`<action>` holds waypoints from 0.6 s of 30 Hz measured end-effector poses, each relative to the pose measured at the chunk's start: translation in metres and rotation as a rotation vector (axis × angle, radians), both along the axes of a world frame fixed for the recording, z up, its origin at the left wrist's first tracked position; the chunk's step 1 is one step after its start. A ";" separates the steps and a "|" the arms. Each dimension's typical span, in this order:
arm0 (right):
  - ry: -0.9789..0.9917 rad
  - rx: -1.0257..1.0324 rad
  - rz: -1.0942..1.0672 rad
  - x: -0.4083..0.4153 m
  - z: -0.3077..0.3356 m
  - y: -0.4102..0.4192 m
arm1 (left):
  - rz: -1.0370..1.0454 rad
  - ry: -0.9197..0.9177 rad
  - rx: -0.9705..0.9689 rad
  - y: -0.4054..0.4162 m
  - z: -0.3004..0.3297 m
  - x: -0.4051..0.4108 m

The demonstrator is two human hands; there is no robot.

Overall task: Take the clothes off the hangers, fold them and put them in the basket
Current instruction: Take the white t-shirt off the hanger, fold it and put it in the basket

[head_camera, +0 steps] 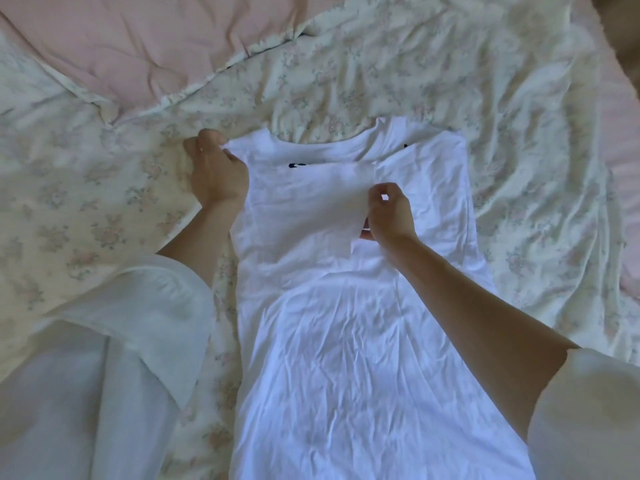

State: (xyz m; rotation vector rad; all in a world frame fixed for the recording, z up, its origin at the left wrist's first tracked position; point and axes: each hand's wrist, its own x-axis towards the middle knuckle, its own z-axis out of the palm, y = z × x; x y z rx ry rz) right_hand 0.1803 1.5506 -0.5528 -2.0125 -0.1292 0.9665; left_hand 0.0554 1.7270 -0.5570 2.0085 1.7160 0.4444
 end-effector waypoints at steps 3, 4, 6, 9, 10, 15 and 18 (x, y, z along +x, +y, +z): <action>0.102 -0.076 0.035 -0.001 -0.001 -0.006 | -0.047 -0.099 -0.050 -0.014 -0.008 -0.005; 0.117 -0.106 0.070 -0.005 -0.003 -0.010 | -0.096 -0.110 -0.057 -0.025 -0.010 -0.008; 0.149 -0.137 0.112 -0.018 -0.006 -0.018 | -0.183 -0.055 -0.081 -0.051 -0.014 -0.016; 0.143 -0.159 0.196 -0.038 -0.012 -0.028 | -0.286 0.113 -0.167 -0.083 -0.025 -0.031; 0.086 -0.169 0.261 -0.041 -0.012 -0.030 | -0.331 0.194 -0.182 -0.089 -0.030 -0.036; 0.177 -0.086 0.268 -0.047 0.003 -0.041 | -0.447 0.439 -0.286 -0.085 -0.036 -0.051; 0.158 -0.169 0.231 -0.048 0.009 -0.057 | -0.448 0.475 -0.344 -0.081 -0.028 -0.051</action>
